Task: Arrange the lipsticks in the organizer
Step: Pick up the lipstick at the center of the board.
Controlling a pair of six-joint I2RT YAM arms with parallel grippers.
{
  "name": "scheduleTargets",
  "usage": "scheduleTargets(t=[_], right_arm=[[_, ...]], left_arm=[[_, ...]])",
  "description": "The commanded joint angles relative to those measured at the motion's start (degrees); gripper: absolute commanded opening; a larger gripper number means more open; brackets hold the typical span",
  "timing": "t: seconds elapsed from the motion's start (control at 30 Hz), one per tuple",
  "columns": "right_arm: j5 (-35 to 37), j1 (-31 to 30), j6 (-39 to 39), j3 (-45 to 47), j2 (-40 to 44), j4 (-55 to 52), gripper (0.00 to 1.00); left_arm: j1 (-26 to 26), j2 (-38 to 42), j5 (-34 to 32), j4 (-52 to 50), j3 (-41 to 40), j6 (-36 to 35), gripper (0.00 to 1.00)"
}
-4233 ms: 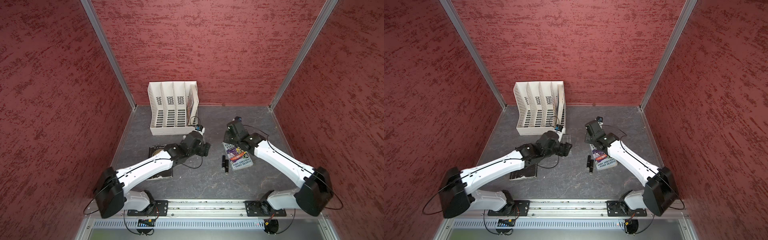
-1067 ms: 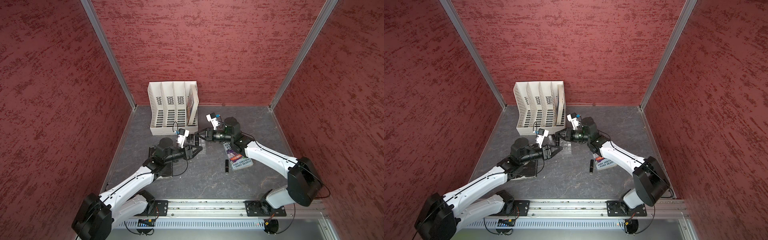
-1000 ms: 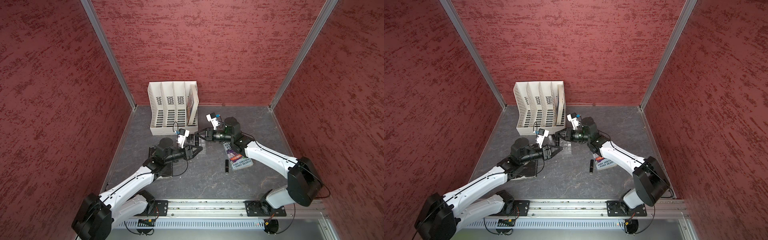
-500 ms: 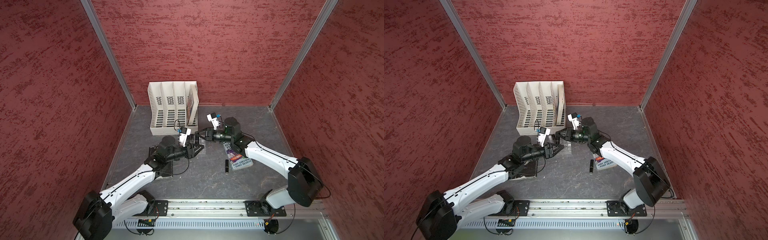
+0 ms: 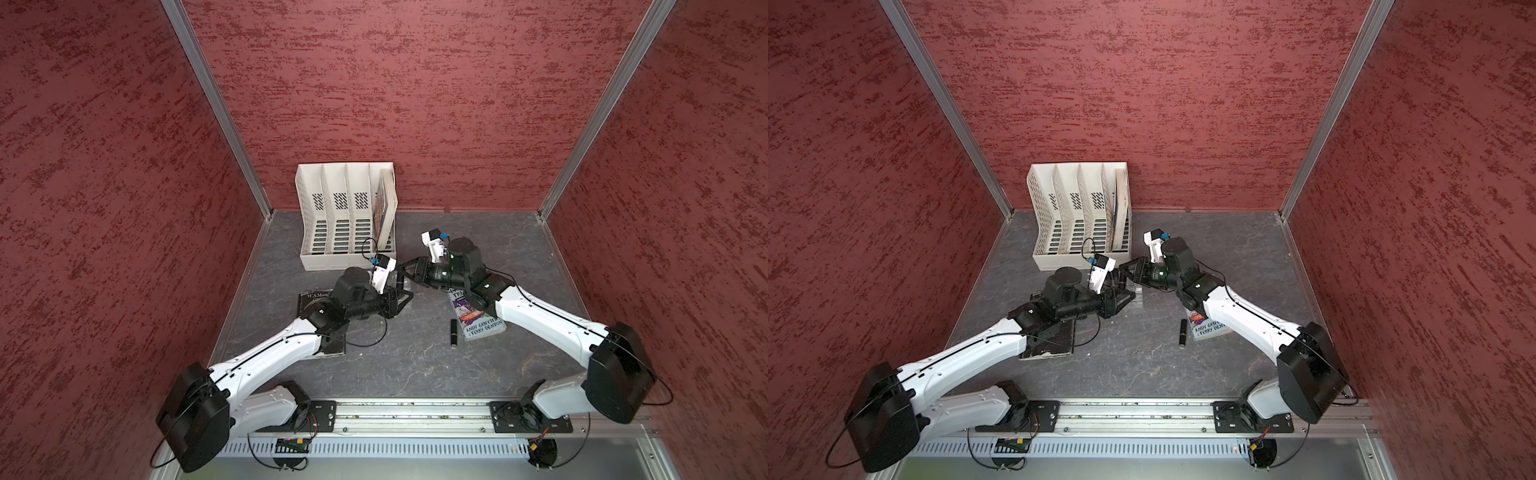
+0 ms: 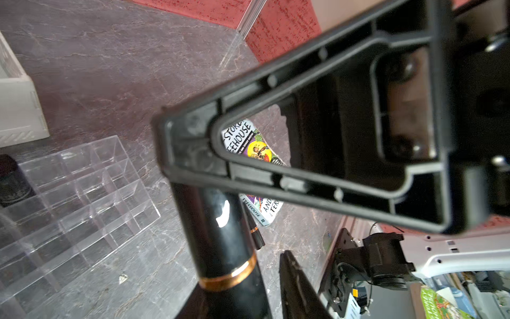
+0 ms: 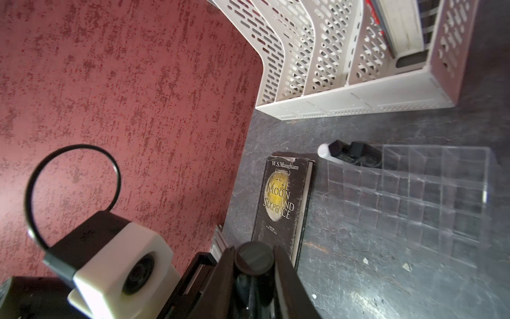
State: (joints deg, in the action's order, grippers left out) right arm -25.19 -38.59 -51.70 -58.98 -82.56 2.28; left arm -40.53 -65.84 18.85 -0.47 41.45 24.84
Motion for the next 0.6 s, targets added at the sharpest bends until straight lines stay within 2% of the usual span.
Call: scheduleTargets(t=[0.0, 0.13, 0.57], right_arm=[[3.6, -0.9, -0.5, -0.6, 0.9, -2.7, 0.13], [4.8, -1.1, -1.3, -0.8, 0.6, -3.6, 0.13], [7.5, -1.6, -3.0, -1.1, 0.7, -6.5, 0.15]], left_arm=[[-1.6, -0.1, -4.4, -2.7, 2.5, -4.3, 0.35], [-2.9, -0.4, -7.5, -3.8, 3.4, -6.3, 0.36], [-4.0, -2.2, -7.7, -4.2, 4.9, -7.7, 0.23]])
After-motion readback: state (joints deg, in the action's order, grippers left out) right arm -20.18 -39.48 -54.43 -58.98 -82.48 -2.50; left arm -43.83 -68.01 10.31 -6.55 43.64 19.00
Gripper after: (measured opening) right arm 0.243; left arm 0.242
